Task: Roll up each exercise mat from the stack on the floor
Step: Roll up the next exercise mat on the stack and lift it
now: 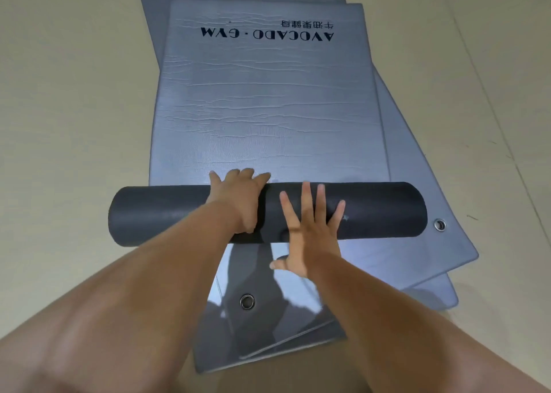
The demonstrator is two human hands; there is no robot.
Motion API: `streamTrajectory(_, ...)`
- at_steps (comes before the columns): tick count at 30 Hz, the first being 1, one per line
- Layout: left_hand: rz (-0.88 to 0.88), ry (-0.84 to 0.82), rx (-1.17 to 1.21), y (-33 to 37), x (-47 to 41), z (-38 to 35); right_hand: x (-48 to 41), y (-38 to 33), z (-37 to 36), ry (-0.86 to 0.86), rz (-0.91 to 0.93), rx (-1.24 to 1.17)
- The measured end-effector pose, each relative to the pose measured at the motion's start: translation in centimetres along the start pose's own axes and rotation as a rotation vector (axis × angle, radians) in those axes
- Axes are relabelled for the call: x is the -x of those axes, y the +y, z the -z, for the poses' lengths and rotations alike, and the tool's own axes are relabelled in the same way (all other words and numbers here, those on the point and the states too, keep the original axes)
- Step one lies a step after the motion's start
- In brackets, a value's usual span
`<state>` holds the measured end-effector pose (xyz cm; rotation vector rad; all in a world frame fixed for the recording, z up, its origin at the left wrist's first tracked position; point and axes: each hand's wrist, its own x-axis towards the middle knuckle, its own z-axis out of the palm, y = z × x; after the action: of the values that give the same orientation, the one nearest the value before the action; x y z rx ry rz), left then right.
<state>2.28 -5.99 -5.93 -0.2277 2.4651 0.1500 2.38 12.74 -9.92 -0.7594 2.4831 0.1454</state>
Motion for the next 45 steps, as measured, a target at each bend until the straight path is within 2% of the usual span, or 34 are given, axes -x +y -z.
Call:
streamTrajectory(6, 0.08, 0.418, 0.152, 1.6, 3.5, -4.1, -4.3, 0.6, 3.4, 0.075, 0.008, 0.007)
streamTrajectory(8, 0.041, 0.48, 0.136, 1.9, 4.0, -6.4, -5.8, 0.8, 4.6, 0.082, 0.011, 0.006)
streamTrajectory(12, 0.0, 0.284, 0.05, 1.1, 3.8, -8.2, -8.1, 1.3, 6.2, 0.066, 0.017, -0.022)
streamTrajectory(15, 0.001, 0.295, 0.027, 0.4, 2.1, -7.5, -7.1, 0.9, 5.3, 0.31, 0.02, -0.051)
streamTrajectory(17, 0.016, 0.293, 0.053, -0.1, 0.3, -5.9, -5.7, 0.9, 4.5, 0.38, 0.029, -0.042)
streamTrajectory(20, -0.012, 0.261, 0.034, -1.6, -2.5, -3.0, -4.3, 1.4, 3.2, 0.336, 0.058, -0.019)
streamTrajectory(25, -0.035, 0.207, -0.028, -3.1, -6.1, 0.1, -6.6, 1.7, 3.9, 0.146, 0.018, 0.043)
streamTrajectory(29, -0.053, 0.35, -0.1, -3.5, -8.2, 2.2, -10.4, 1.8, 6.6, 0.086, -0.032, 0.083)
streamTrajectory(33, -0.028, 0.501, -0.162, -2.0, -7.8, 0.5, -13.5, 2.2, 9.2, 0.076, -0.033, 0.094)
streamTrajectory(39, 0.064, 0.409, -0.159, -2.0, -9.2, 0.6, -16.2, 2.8, 10.9, 0.094, -0.036, 0.136)
streamTrajectory(45, 0.036, 0.373, -0.125, -3.2, -10.6, 3.3, -17.3, 3.5, 12.6, 0.044, 0.014, 0.111)
